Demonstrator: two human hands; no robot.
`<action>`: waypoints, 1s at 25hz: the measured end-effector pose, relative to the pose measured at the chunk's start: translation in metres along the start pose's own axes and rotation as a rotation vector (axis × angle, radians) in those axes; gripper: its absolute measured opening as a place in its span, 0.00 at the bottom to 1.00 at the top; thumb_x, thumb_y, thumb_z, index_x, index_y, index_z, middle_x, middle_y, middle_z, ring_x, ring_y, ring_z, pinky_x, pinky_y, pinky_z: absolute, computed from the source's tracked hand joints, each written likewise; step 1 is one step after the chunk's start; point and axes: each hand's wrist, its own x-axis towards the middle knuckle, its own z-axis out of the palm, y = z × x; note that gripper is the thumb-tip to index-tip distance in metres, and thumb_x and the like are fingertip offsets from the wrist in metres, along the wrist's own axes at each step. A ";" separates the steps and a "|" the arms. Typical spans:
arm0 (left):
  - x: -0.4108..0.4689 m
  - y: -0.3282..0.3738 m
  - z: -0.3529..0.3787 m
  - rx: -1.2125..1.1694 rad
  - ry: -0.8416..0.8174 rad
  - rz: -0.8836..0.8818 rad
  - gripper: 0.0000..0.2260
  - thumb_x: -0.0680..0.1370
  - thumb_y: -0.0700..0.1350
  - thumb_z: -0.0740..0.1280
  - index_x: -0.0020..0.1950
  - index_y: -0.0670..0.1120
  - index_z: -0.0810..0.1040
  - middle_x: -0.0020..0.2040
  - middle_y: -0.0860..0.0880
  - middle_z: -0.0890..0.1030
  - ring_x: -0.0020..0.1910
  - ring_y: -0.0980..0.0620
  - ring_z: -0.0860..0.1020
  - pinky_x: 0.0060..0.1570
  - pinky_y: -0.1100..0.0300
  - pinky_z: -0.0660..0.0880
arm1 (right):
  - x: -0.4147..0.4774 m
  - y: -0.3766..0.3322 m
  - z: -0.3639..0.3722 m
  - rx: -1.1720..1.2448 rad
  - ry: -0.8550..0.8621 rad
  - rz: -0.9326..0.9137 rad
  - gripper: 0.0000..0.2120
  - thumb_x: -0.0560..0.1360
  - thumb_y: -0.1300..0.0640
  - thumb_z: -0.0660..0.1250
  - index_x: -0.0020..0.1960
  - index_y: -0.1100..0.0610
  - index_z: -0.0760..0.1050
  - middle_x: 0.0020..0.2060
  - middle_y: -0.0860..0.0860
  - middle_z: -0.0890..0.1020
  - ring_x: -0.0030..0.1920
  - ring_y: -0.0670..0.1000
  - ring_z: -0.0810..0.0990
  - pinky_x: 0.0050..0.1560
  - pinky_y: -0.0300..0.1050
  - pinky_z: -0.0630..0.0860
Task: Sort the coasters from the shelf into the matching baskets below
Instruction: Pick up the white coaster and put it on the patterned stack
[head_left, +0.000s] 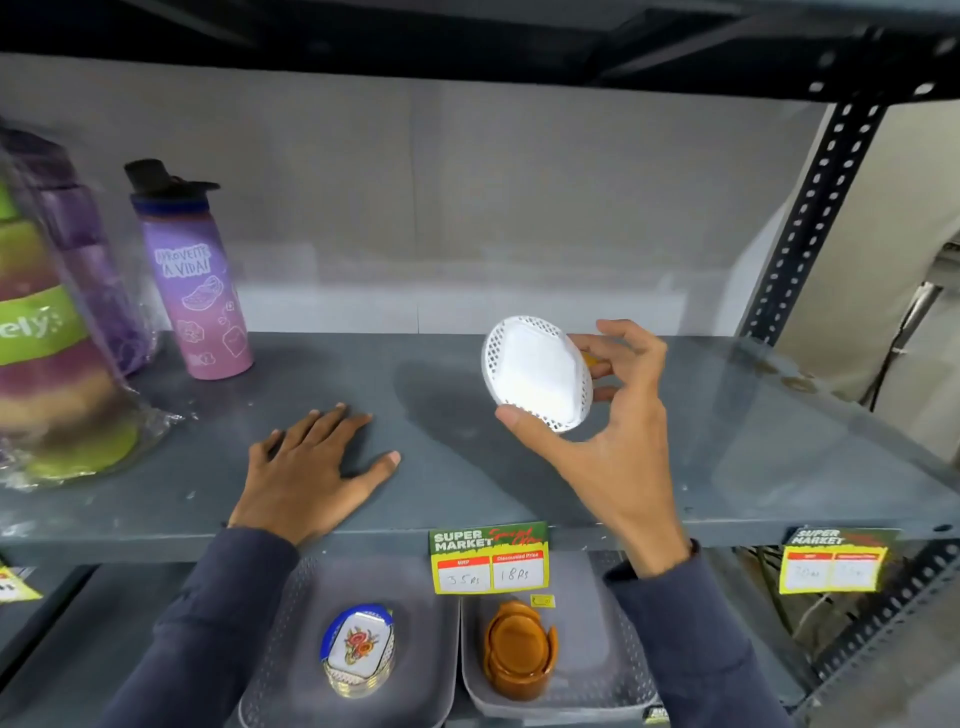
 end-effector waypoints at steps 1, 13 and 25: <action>0.000 0.000 0.000 -0.001 -0.001 0.005 0.37 0.69 0.76 0.46 0.75 0.64 0.60 0.79 0.61 0.57 0.78 0.57 0.53 0.74 0.49 0.49 | -0.002 -0.013 -0.003 0.152 -0.004 -0.009 0.43 0.61 0.41 0.82 0.66 0.48 0.61 0.60 0.50 0.80 0.57 0.52 0.78 0.56 0.41 0.74; 0.000 0.003 -0.001 0.005 0.000 -0.017 0.40 0.66 0.78 0.43 0.75 0.65 0.60 0.79 0.61 0.57 0.79 0.56 0.53 0.74 0.49 0.50 | -0.019 -0.067 0.005 1.831 -0.517 0.725 0.41 0.75 0.34 0.67 0.74 0.64 0.66 0.66 0.67 0.73 0.54 0.60 0.78 0.58 0.48 0.79; -0.002 0.006 -0.006 -0.004 -0.062 -0.020 0.43 0.64 0.75 0.39 0.77 0.61 0.59 0.81 0.57 0.55 0.79 0.54 0.52 0.75 0.48 0.48 | -0.069 -0.023 0.021 1.414 -0.696 0.438 0.36 0.68 0.47 0.81 0.72 0.54 0.73 0.70 0.58 0.74 0.73 0.59 0.70 0.76 0.59 0.65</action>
